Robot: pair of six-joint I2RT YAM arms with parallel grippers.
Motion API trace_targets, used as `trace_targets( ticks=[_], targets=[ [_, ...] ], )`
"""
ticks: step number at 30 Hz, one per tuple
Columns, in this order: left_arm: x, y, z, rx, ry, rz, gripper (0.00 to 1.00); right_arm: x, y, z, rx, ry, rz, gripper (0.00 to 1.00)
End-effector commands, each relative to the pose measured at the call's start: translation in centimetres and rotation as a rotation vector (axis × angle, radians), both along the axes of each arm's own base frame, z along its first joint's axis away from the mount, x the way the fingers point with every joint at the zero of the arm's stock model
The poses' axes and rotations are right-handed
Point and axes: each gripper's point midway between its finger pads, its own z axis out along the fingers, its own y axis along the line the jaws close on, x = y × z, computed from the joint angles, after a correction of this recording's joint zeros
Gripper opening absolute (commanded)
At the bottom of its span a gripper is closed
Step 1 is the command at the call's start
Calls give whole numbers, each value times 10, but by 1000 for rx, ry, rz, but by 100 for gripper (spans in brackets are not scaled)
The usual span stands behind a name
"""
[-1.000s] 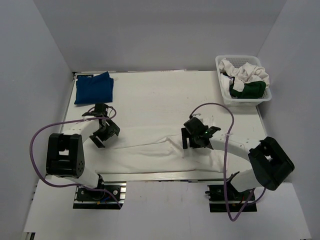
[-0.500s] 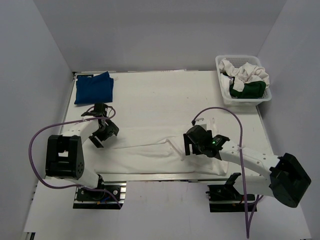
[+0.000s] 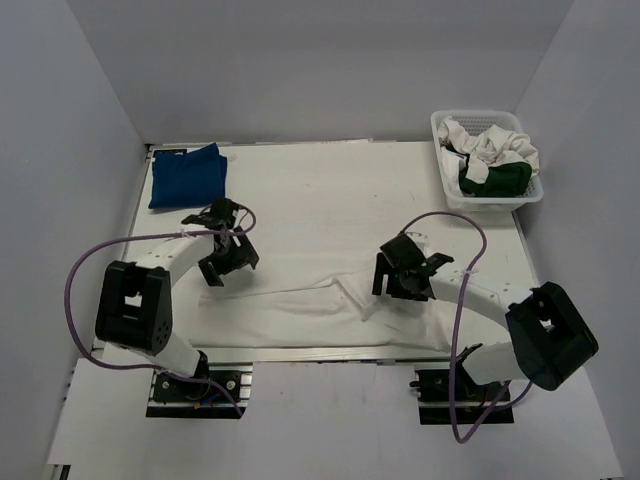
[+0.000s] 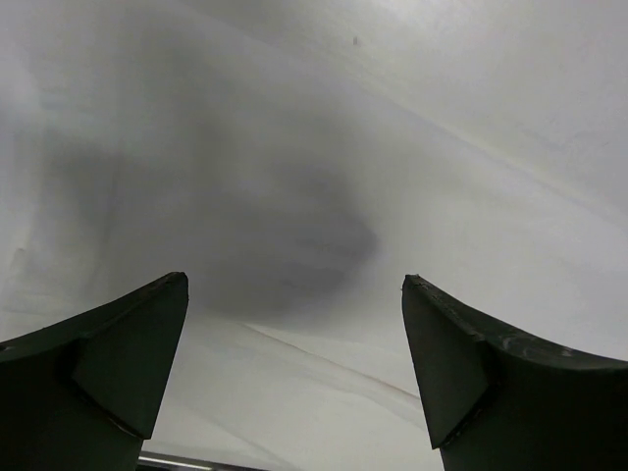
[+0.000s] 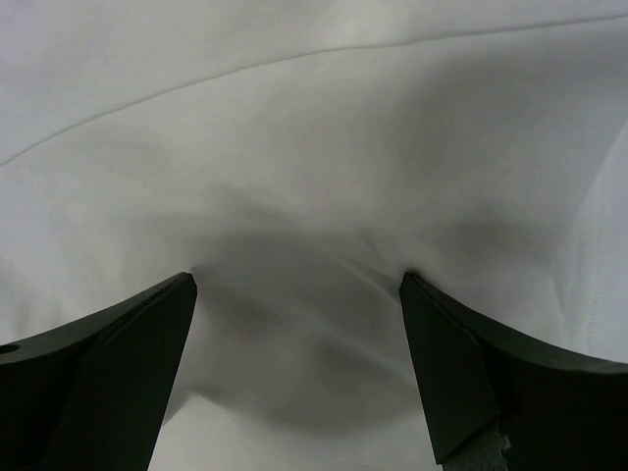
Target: Fold and stack the t-shirts
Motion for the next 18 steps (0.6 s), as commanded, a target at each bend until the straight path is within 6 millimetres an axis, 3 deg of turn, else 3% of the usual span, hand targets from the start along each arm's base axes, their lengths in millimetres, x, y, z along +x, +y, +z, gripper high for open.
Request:
trace_targets(
  ticks=[1, 4, 7, 9, 10, 11, 12, 13, 14, 15, 16, 17, 18],
  targets=[
    [-21, -4, -11, 51, 104, -66, 100, 0, -10, -10, 7, 58, -58, 90],
    [-38, -7, -30, 81, 188, -88, 100, 13, -18, -17, -10, 66, -72, 90],
    [-54, -12, -47, 97, 279, -120, 100, 42, -10, -24, 21, 77, -67, 90],
    [-52, -16, -49, 104, 305, -125, 100, 70, 6, -29, 50, 69, -39, 90],
    [-54, -20, -53, 105, 333, -136, 100, 94, 14, -16, 66, 29, -35, 90],
    [-38, -24, -47, 107, 303, -135, 100, 118, 16, -27, 50, 38, -43, 90],
    [-21, -27, -40, 131, 275, -151, 100, 130, 17, -27, 39, 36, -33, 90],
    [-10, -31, -37, 125, 254, -151, 100, 161, 23, -23, 53, 5, -38, 90],
    [-3, -34, -34, 123, 248, -151, 100, 175, 27, -22, 56, -5, -13, 90],
    [5, -38, -31, 112, 236, -165, 100, 213, 45, 2, 102, -49, -2, 90],
    [15, -45, -26, 106, 209, -174, 100, 221, 46, -12, 74, -34, 38, 90],
    [16, -48, -26, 89, 211, -177, 100, 233, 52, -8, 85, -58, 54, 90],
    [13, -52, -31, 70, 233, -181, 100, 261, 64, -3, 107, -93, 66, 90]
  ],
)
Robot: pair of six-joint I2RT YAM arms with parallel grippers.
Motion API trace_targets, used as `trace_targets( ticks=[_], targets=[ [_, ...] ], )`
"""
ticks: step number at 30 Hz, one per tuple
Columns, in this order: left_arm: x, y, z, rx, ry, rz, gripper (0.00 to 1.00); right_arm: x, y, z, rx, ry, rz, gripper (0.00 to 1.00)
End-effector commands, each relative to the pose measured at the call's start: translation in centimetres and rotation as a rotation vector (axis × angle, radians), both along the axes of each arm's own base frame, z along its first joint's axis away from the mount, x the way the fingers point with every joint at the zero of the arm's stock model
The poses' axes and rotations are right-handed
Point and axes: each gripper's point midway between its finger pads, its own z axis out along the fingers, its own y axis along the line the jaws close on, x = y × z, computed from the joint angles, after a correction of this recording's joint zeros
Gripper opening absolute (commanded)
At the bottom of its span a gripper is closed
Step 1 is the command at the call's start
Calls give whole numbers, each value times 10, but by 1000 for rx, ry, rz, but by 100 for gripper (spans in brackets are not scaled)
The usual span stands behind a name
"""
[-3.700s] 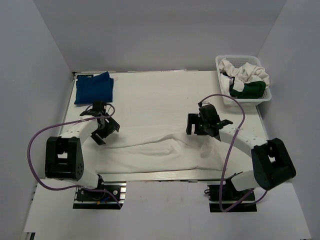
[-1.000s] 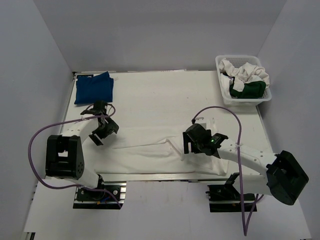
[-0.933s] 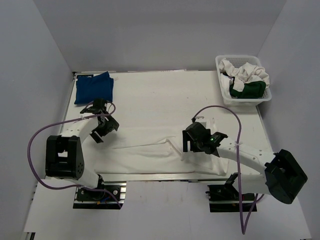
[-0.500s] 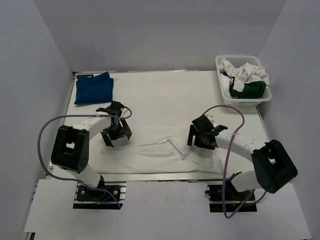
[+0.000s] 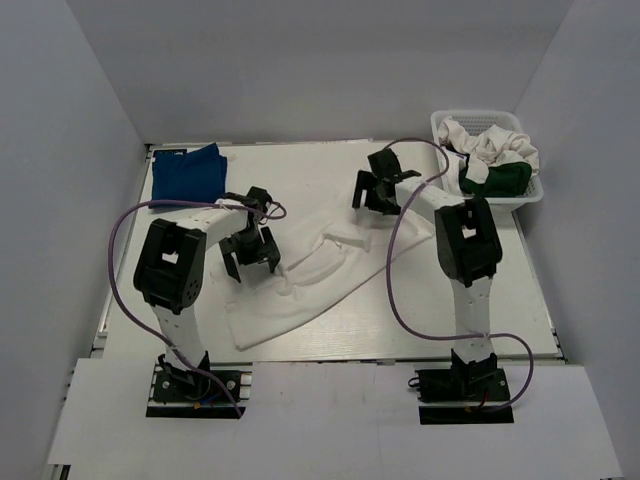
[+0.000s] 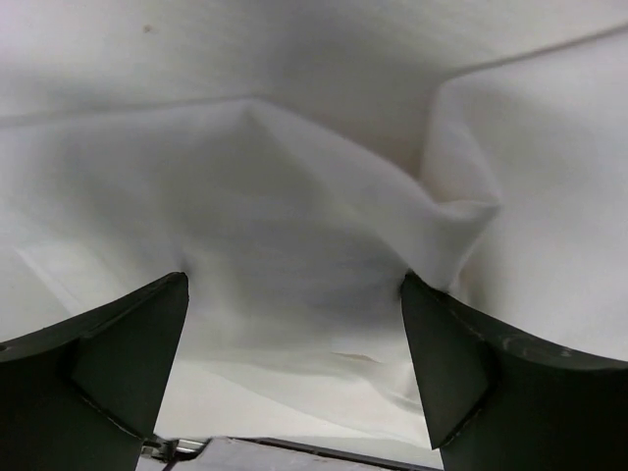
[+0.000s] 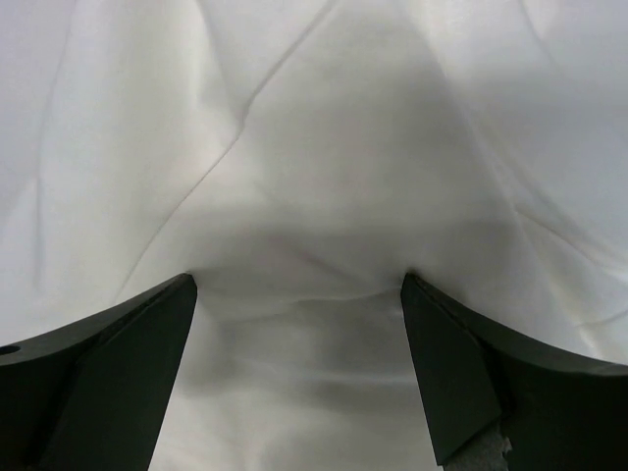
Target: Fold and stack the t-shirts
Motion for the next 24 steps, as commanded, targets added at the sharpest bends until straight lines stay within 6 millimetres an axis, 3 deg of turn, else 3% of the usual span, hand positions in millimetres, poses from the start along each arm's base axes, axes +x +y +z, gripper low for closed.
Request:
trace_targets(
  ticks=[1, 3, 5, 6, 7, 8, 9, 10, 11, 13, 15, 16, 18, 19, 20, 21, 22, 23, 24],
  targets=[
    [10, -8, -4, -12, -16, -9, 100, 40, 33, -5, 82, -19, 133, 90],
    [-2, -9, -9, -10, 18, 4, 100, 56, 44, -10, 85, -21, 184, 90],
    [-19, -9, -13, -6, 55, 47, 100, 73, 62, 8, 134, -79, 244, 90],
    [-34, -9, -18, -6, 86, 60, 100, 69, 70, -9, 173, -38, 277, 90],
    [-43, -10, -13, -24, 94, 83, 100, 76, 77, 0, 202, -59, 292, 90],
    [-49, -21, -13, -78, 101, 114, 100, 76, 80, -9, 214, -40, 296, 90],
    [-67, -24, -18, -102, 138, 128, 100, 74, 87, -18, 237, -23, 321, 90],
    [-64, -39, -13, -175, 86, 111, 100, 82, 94, -15, 248, -45, 336, 90],
    [-76, -54, -13, -228, 96, 90, 100, 82, 97, -18, 250, -44, 351, 90],
    [-101, -58, -22, -249, 131, 68, 100, 84, 109, -23, 293, -40, 380, 90],
    [-123, -64, -27, -265, 187, 57, 100, 96, 126, -11, 390, -79, 380, 90],
    [-126, -76, -30, -294, 193, 23, 100, 97, 125, -29, 439, -32, 363, 90],
    [-128, -100, -30, -341, 185, -65, 100, 120, 139, -7, 494, -98, 353, 90],
    [-126, -104, -33, -335, 194, -73, 100, 116, 149, -3, 542, -87, 385, 90],
    [-119, -98, -32, -263, 172, -89, 100, 126, 156, 18, 565, -157, 412, 90],
    [-117, -90, -15, -176, 183, -96, 100, 127, 156, 31, 550, -193, 444, 90],
    [-117, -84, -12, -123, 177, -108, 100, 134, 149, 37, 517, -228, 430, 90],
    [-111, -83, 0, -104, 128, -123, 100, 134, 143, 59, 482, -274, 425, 90],
    [-108, -84, 8, -117, 109, -150, 100, 137, 139, 67, 458, -300, 423, 90]
  ],
)
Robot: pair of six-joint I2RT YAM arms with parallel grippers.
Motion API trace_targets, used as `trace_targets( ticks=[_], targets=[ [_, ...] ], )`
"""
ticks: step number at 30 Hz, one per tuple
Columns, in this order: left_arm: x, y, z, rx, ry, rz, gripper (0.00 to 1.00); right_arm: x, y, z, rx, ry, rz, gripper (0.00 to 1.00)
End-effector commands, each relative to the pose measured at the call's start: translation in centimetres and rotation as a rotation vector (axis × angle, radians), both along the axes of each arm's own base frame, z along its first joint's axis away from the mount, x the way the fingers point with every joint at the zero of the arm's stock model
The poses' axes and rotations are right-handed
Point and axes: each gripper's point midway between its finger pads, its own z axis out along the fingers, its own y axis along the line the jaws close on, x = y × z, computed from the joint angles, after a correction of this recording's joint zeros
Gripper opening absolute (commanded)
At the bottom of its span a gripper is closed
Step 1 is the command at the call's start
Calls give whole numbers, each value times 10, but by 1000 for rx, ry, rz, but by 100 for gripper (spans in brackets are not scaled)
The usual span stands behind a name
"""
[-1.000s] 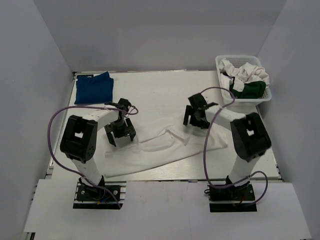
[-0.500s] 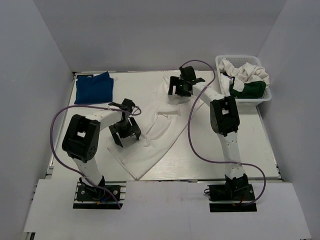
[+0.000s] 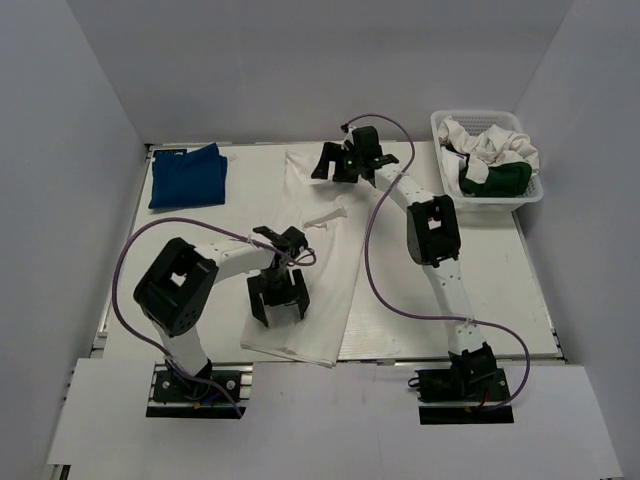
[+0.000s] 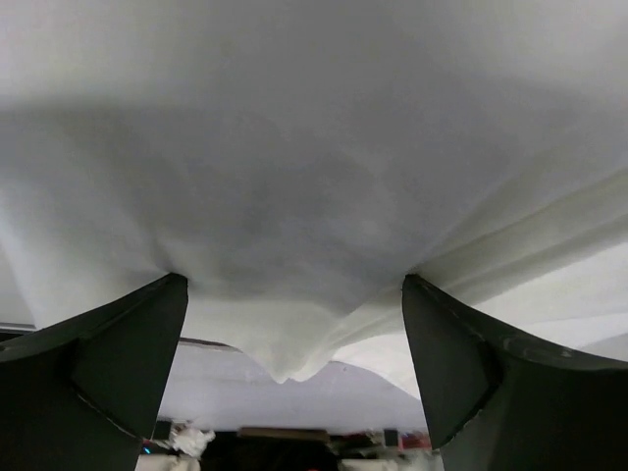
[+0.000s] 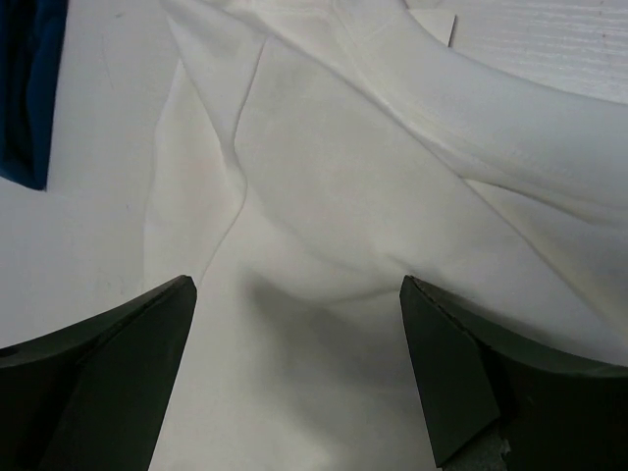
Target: Fold and stack the t-shirts
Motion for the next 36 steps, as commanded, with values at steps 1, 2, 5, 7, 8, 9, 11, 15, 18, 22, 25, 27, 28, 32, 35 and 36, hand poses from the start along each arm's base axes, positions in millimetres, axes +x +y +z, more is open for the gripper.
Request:
trace_targets(
  ticks=[1, 2, 5, 7, 8, 9, 11, 15, 18, 22, 25, 27, 28, 32, 35, 36],
  targets=[
    [17, -2, 20, 13, -120, -45, 100, 6, -8, 47, -36, -134, 11, 90],
    [27, -11, 32, -14, -170, -66, 100, 3, -12, 70, -48, -163, 6, 90],
    [42, -18, 53, -30, -279, -149, 100, -5, -34, 94, -144, -195, -34, 90],
    [47, -15, 61, -9, -320, -190, 100, -26, -42, 85, -197, -152, -33, 90],
    [47, -16, 64, -2, -328, -217, 100, -29, -46, 97, -227, -181, -49, 90],
    [48, -15, 64, 8, -335, -217, 100, -43, -52, 83, -259, -142, -44, 90],
    [44, -11, 58, 22, -332, -260, 100, -59, -50, 75, -295, -112, -17, 90],
    [31, -15, 31, -1, -291, -318, 100, -98, -49, 50, -385, -9, 31, 90],
    [19, -22, 16, -25, -252, -352, 100, -127, -49, 28, -419, 65, 22, 90],
    [8, -31, 4, -67, -220, -417, 100, -142, -52, 23, -409, 103, -19, 90],
    [-6, -49, -4, -138, -187, -479, 100, -135, -50, 42, -355, 54, -47, 90],
    [-13, -63, -14, -186, -153, -495, 100, -123, -54, 66, -331, -8, -105, 90],
    [-11, -75, -11, -214, -152, -505, 100, -114, -67, 83, -331, -39, -155, 90],
    [-17, -90, -7, -198, -119, -549, 100, -102, -87, 134, -324, -131, -225, 90],
    [21, -45, 28, 145, -230, -425, 100, -110, -105, 155, -306, -126, -280, 90],
    [34, -57, 55, 131, -288, -383, 100, -107, -112, 162, -312, -142, -304, 90]
  ],
)
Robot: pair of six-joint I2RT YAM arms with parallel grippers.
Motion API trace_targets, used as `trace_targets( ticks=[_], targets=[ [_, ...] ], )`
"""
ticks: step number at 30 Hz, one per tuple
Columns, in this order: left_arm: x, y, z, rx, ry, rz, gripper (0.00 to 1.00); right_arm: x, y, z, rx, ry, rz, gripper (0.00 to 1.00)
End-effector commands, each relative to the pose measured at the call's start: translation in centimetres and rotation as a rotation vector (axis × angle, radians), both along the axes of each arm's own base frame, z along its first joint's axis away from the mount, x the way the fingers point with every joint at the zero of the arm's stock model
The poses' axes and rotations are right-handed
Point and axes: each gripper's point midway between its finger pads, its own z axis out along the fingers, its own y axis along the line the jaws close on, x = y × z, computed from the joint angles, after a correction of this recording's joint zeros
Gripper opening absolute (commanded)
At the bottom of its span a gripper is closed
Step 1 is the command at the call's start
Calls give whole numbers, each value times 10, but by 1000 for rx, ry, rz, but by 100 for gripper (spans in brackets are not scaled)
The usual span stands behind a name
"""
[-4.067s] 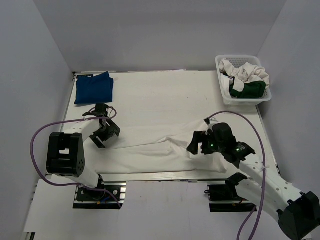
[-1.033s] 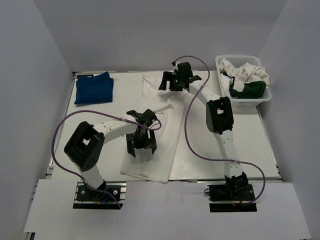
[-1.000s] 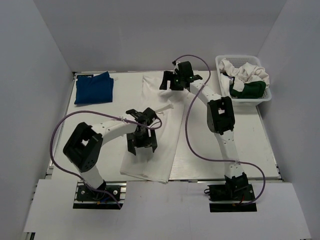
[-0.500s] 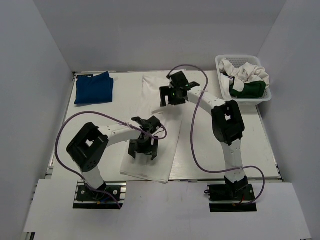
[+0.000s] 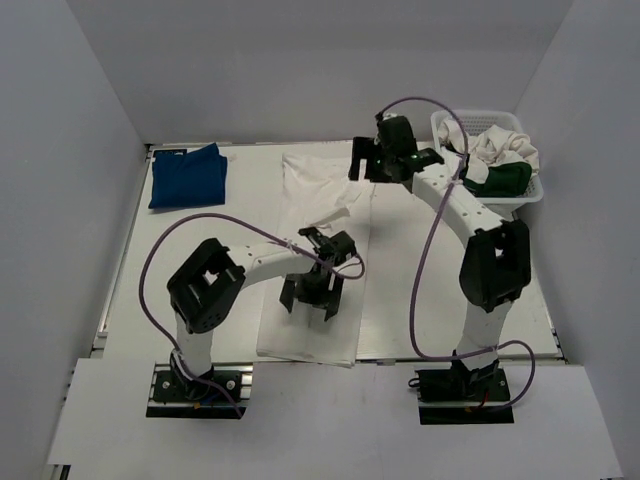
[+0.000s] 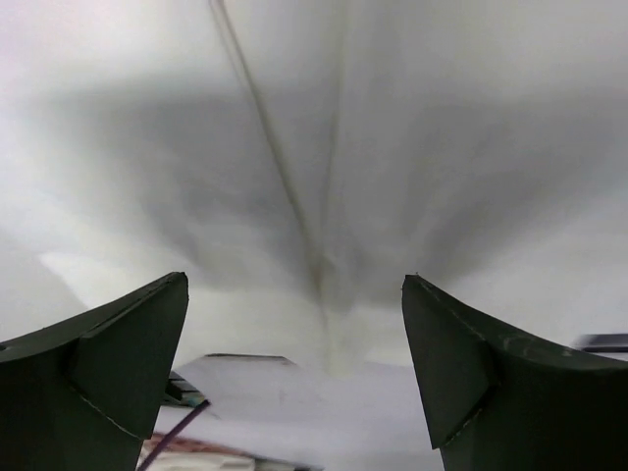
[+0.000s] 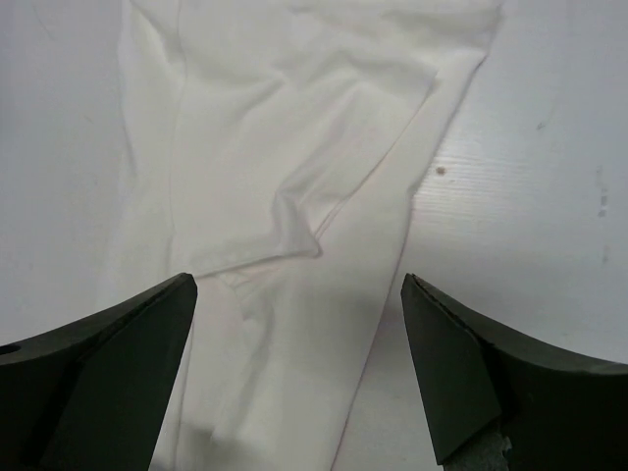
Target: Fold and stack the t-shirts
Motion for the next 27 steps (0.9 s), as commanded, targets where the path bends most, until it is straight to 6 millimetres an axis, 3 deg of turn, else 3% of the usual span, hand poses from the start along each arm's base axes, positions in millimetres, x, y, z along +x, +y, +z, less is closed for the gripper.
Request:
trace_targets(
  ticks=[1, 3, 4, 5, 6, 7, 9, 11, 13, 14, 15, 16, 17, 19, 20, 22, 25, 27],
  targets=[
    [35, -2, 62, 36, -184, 118, 100, 9, -20, 58, 44, -106, -118, 90],
    [54, -4, 103, -3, -308, 164, 100, 7, -35, 98, 66, -199, -156, 90],
    [67, 2, 114, 0, -376, 214, 100, 2, -37, 92, 87, -182, -171, 90],
    [66, 1, 117, -24, -381, 217, 100, -9, -42, 122, 94, -269, -138, 90],
    [75, -1, 127, -71, -416, 216, 100, -13, -48, 111, 75, -262, -152, 90],
    [76, 1, 127, -63, -425, 206, 100, -16, -59, 120, 79, -273, -198, 90],
    [80, 8, 126, 0, -413, 208, 100, -25, -84, 120, 14, -264, -260, 90],
    [76, 25, 127, 82, -416, 229, 100, -32, -86, 117, 14, -266, -250, 90],
    [66, 33, 119, 105, -385, 235, 100, -56, -79, 101, 69, -224, -194, 90],
    [58, 38, 114, 88, -373, 246, 100, -66, -78, 82, 79, -177, -189, 90],
    [52, 40, 111, 75, -365, 247, 100, -77, -76, 85, 106, -183, -168, 90],
    [43, 52, 100, 99, -349, 258, 100, -94, -61, 80, 177, -166, -92, 90],
    [37, 57, 106, 72, -365, 306, 100, -109, -63, 67, 188, -140, -77, 90],
    [27, 71, 104, 70, -366, 361, 100, -137, -48, 63, 242, -104, 17, 90],
    [21, 78, 92, 74, -363, 375, 100, -156, -51, 41, 219, -53, 41, 90],
    [14, 86, 89, 20, -361, 433, 100, -192, -38, 27, 226, 5, 148, 90],
    [-8, 117, 59, 97, -308, 529, 100, -251, -17, -18, 180, 127, 354, 90],
    [-20, 117, 51, 60, -266, 585, 100, -290, -11, -52, 104, 201, 490, 90]
  ],
)
